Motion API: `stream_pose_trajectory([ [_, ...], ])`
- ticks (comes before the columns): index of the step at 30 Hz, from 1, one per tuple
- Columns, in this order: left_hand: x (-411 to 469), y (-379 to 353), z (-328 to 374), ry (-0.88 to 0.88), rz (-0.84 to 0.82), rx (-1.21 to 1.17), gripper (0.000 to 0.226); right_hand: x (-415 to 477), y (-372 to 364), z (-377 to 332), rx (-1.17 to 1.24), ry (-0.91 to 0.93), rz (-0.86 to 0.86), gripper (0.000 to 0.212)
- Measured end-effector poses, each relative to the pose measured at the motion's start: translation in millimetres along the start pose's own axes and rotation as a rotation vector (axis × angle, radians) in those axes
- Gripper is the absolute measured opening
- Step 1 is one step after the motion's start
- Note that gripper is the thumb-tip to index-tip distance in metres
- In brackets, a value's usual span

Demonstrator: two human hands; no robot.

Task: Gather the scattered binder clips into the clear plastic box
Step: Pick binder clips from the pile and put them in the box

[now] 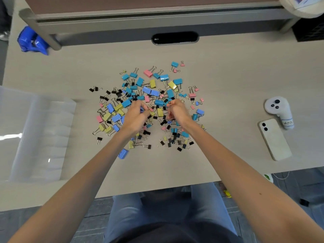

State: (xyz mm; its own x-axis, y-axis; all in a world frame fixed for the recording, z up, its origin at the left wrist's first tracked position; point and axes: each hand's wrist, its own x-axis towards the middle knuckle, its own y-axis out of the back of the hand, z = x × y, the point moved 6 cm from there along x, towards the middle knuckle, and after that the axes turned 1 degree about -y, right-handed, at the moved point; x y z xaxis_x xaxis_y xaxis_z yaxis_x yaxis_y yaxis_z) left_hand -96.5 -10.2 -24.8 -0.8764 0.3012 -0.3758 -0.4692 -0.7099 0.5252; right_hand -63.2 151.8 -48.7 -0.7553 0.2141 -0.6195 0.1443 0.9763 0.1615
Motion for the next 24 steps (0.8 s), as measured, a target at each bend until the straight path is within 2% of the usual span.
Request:
stream_pose_trajectory([
  [1, 3.3, 0.2, -2.5, -0.018, 0.003, 0.081, 0.008, 0.7, -1.0, -0.9, -0.022, -0.003, -0.006, 0.019],
  [4, 14.2, -1.5, -9.6, -0.088, 0.032, 0.357, 0.032, 3.0, -3.3, -5.1, -0.114, -0.001, -0.029, 0.016],
  [7, 21.4, -8.4, -11.1, -0.182, 0.057, 0.532, 0.042, 5.0, -6.2, -8.1, -0.318, 0.061, -0.053, 0.009],
  [9, 23.3, -12.6, -10.9, -0.199, 0.085, 0.593, 0.042, 4.4, -7.4, -9.0, -0.504, 0.137, -0.059, 0.018],
  [11, 23.5, -15.2, -9.9, -0.193, 0.117, 0.616, 0.042, 3.9, -8.3, -9.3, -0.733, 0.238, -0.044, 0.035],
  [14, 23.7, -13.4, -9.9, -0.164, 0.161, 0.590, 0.036, 5.7, -9.9, -10.3, -0.855, 0.337, -0.015, 0.046],
  [20, 23.9, -6.4, -11.6, -0.155, 0.158, 0.484, 0.036, 8.3, -18.1, -17.4, -0.996, 0.497, 0.028, 0.039],
  [24, 24.8, -0.8, -7.3, -0.168, 0.164, 0.450, 0.027, 10.1, -18.3, -15.4, -0.923, 0.498, 0.039, 0.037],
])
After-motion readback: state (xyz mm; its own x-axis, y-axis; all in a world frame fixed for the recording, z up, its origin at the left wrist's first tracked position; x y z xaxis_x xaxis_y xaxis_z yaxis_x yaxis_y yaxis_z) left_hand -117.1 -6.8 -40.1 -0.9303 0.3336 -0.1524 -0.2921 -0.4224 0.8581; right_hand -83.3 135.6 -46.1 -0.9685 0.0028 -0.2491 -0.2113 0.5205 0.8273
